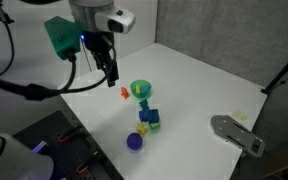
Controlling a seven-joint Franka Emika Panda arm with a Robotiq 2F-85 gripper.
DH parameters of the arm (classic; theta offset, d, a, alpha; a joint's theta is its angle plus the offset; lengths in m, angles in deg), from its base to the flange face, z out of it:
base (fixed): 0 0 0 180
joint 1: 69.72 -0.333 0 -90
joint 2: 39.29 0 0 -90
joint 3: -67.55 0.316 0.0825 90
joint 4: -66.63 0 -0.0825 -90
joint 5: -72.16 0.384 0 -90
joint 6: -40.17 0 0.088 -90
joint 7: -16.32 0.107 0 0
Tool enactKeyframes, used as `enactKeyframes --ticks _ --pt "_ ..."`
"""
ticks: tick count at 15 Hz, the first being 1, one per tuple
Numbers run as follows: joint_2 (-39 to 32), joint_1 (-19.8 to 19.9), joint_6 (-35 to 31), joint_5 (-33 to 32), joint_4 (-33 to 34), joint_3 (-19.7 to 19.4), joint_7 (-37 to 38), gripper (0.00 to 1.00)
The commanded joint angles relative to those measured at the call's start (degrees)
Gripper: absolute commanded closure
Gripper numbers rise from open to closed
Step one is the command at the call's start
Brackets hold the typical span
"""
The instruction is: Put the orange toy in the green bowl
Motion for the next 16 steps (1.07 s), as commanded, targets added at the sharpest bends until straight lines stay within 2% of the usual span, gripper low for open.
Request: enactKeyframes --ticks 1,8,16 --pt "-9.2 0.7 -5.1 1.0 5.0 1.0 3.8 0.0" --pt "-23.7 -0.9 -15.3 1.1 9.2 2.8 7.1 0.0" --pt "-40.3 -6.6 -23.1 0.5 14.8 8.4 12.5 0.0"
